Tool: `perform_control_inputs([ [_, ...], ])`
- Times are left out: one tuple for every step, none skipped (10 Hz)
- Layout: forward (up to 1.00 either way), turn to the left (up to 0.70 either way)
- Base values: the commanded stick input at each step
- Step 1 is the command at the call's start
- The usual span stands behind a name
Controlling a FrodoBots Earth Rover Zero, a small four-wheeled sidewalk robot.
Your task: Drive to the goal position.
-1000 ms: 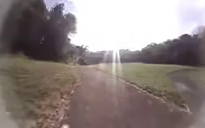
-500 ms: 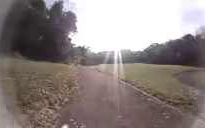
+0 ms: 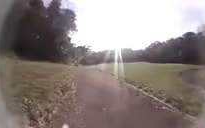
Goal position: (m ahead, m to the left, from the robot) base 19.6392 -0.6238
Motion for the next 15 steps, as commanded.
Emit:
perform_control_inputs([
  [0.85,0.00],
  [0.85,0.00],
  [0.85,0.00],
  [0.85,0.00],
  [0.85,0.00],
  [0.85,0.00],
  [0.85,0.00],
  [0.85,0.00],
  [0.85,0.00],
  [0.85,0.00],
  [0.85,0.00],
  [0.85,0.00],
  [0.85,0.09],
  [0.85,0.20],
  [0.85,0.32],
])
